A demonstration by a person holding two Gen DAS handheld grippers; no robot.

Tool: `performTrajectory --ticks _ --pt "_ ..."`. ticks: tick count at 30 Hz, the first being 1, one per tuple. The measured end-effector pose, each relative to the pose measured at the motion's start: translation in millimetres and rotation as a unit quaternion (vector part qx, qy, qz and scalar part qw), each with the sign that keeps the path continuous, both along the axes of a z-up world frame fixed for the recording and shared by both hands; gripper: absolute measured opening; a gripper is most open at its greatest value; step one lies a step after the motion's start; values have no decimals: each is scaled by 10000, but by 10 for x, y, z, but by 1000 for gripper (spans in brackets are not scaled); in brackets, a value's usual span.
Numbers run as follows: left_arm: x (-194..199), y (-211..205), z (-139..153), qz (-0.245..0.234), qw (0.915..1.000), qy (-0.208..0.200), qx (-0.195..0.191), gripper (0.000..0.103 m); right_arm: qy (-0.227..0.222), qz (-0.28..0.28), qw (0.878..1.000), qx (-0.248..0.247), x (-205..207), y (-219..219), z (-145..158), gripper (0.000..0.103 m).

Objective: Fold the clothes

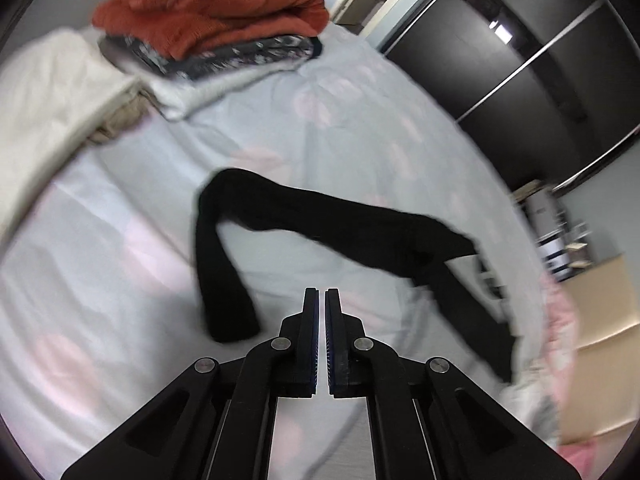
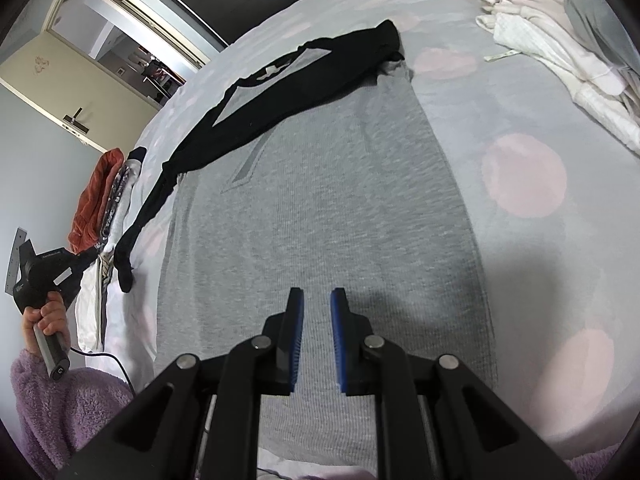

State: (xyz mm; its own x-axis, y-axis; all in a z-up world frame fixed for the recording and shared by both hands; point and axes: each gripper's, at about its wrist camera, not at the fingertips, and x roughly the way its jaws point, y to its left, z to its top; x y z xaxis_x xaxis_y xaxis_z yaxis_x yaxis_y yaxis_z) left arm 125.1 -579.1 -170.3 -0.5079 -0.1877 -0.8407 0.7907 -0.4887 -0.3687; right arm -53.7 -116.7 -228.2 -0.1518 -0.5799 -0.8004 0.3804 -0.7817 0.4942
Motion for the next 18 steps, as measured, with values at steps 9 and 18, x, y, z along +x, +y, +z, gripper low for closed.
performTrajectory --ticks 9,18 --pt "-185 -26 -393 -154 9920 -1248 -117 42 -300 -11 9995 -100 -79 -47 -114 14" --pt "-190 -63 -604 310 9764 -2094 -427 9 -458 54 9989 -116 -130 -124 -208 14"
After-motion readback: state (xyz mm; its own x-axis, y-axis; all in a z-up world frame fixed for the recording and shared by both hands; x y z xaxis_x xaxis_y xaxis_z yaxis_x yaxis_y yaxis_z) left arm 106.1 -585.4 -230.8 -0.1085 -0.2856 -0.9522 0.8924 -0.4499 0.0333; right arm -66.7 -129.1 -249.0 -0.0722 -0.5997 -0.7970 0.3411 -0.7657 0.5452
